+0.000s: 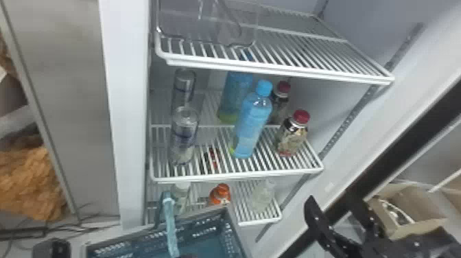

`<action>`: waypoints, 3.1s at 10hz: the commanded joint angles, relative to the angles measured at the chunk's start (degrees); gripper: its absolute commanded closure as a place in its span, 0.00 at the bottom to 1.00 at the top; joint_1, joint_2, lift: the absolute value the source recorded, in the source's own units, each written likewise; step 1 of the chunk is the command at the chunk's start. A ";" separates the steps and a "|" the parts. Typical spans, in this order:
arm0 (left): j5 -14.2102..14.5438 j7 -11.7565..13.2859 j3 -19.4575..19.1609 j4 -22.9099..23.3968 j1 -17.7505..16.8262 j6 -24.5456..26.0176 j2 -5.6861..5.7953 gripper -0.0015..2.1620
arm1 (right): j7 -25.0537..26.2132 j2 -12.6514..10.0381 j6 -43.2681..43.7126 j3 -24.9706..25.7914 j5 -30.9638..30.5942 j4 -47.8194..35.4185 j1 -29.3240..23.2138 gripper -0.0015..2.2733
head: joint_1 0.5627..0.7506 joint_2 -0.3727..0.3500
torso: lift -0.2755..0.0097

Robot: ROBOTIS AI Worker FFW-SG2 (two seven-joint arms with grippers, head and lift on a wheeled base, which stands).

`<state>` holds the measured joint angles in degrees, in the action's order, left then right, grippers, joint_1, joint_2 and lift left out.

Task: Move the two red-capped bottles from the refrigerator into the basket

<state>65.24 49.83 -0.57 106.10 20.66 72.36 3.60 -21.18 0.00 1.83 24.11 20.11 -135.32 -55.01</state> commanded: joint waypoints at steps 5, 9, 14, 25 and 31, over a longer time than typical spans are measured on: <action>0.00 0.00 0.00 0.00 0.15 0.20 -0.09 0.55 | 0.00 -0.05 0.00 -0.11 0.23 0.53 0.31 0.09 | 0.70 0.03 | 0.97; 0.00 0.00 0.00 0.00 0.15 -0.08 -0.09 0.55 | 0.09 -0.05 0.00 -0.11 0.00 2.22 1.86 0.09 | 0.70 0.03 | 0.97; 0.11 0.00 0.00 0.00 -0.13 -0.08 0.09 0.55 | 1.58 -0.05 -0.28 -1.49 -1.14 6.30 8.61 0.09 | 0.70 0.03 | 0.97; 0.23 0.00 0.00 0.00 -0.70 -0.22 0.44 0.55 | 5.27 0.97 -8.86 -4.11 -3.88 12.63 24.22 0.09 | 0.70 0.03 | 0.97; 0.34 0.00 -0.23 0.00 -0.41 -0.36 0.53 0.55 | 6.24 2.46 -13.08 -5.14 -6.74 18.39 32.93 0.09 | 0.70 0.03 | 0.97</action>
<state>65.58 49.83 -0.78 106.10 20.25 71.99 4.13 -14.96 2.25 -10.69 19.19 13.66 -117.68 -22.94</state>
